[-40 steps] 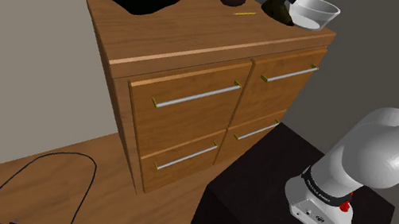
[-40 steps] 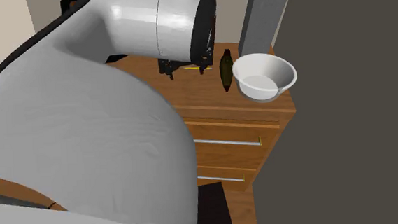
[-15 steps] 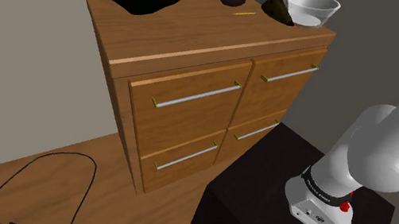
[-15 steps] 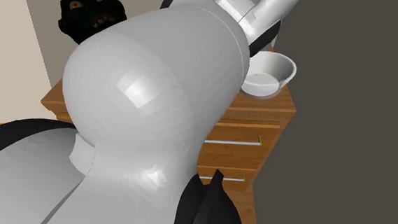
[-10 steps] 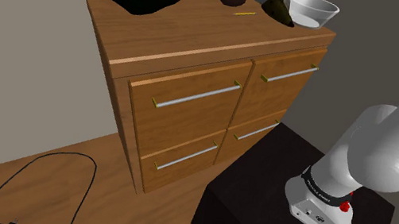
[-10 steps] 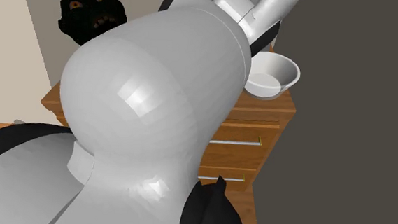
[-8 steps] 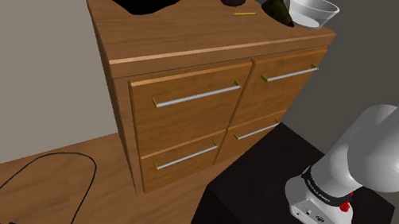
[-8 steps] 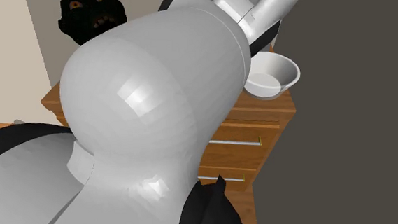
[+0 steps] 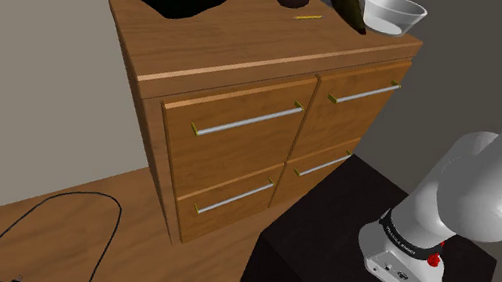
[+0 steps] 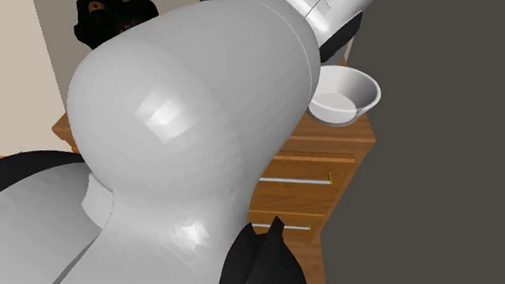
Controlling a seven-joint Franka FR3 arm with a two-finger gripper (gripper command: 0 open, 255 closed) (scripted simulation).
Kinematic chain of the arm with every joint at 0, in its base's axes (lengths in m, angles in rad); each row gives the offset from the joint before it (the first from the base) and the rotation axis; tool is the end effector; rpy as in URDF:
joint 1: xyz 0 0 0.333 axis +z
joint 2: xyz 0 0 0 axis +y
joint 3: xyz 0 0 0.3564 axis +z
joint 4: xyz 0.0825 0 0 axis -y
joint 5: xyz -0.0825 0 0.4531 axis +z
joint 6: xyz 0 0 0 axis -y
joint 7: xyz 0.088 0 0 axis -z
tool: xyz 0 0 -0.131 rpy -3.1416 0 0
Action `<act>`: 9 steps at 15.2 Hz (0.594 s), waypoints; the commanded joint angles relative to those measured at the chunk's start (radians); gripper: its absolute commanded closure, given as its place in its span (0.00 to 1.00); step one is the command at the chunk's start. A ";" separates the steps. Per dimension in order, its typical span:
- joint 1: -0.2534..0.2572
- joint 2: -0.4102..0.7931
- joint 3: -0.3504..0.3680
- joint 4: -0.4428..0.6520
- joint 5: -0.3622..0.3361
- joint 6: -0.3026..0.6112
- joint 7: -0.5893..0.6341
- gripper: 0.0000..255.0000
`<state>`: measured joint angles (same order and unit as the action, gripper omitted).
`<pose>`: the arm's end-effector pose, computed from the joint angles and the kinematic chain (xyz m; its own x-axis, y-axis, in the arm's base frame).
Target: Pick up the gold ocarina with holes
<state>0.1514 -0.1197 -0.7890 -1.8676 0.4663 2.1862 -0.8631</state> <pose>0.5220 -0.3807 0.6014 0.8064 -0.0200 0.5911 0.0481 -0.9939 -0.0992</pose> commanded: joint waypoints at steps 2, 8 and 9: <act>-0.001 -0.002 0.001 0.038 -0.013 -0.036 0.022 1.00; -0.003 0.008 -0.002 0.123 -0.024 -0.109 0.055 1.00; -0.004 0.011 -0.003 0.139 -0.025 -0.122 0.059 1.00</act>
<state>0.1479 -0.1089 -0.7922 -1.7440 0.4448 2.0777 -0.8111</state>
